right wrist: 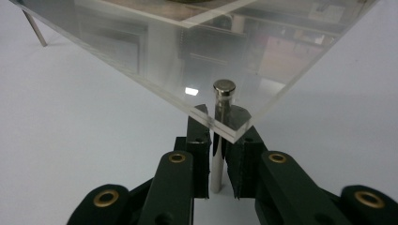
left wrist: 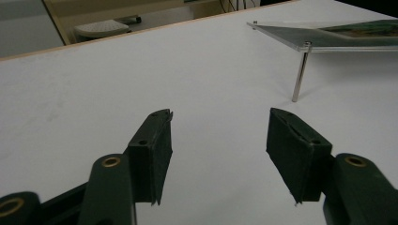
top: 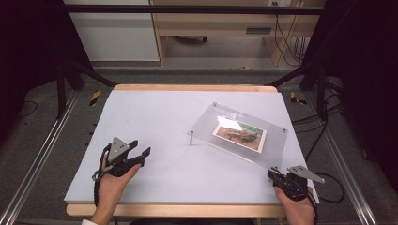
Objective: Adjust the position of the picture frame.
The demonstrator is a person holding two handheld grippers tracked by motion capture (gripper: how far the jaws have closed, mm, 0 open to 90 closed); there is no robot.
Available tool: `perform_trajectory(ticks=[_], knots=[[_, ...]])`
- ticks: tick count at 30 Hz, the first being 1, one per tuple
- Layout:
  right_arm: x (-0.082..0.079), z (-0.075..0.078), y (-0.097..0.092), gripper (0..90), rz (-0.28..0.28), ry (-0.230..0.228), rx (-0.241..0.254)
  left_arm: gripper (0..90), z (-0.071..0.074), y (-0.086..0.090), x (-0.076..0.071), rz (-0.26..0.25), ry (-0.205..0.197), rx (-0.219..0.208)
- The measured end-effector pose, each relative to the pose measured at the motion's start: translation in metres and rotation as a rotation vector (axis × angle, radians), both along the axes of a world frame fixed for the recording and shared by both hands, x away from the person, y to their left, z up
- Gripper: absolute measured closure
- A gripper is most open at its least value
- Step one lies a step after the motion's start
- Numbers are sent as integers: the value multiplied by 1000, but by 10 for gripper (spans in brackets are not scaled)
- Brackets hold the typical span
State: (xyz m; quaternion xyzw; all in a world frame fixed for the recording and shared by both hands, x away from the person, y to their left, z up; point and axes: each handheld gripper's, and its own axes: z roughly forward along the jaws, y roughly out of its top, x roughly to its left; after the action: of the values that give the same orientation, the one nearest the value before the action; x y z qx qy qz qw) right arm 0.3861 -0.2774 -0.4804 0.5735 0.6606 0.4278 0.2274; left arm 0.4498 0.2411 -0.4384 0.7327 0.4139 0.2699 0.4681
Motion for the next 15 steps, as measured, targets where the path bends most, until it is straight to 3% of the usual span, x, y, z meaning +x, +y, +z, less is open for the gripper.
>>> perform_trajectory(ticks=[4, 9, 15], knots=[[1, 1, -1, 812, -5, -21, 10, 462, 0, -10, 2, -13, 8, -34], [3, 0, -2, 836, 0, -18, 36, 485, 0, -35, 12, -102, 14, -3], [4, 1, -2, 846, 6, -15, 23, 524, -6, -71, 34, -189, 47, 26]])
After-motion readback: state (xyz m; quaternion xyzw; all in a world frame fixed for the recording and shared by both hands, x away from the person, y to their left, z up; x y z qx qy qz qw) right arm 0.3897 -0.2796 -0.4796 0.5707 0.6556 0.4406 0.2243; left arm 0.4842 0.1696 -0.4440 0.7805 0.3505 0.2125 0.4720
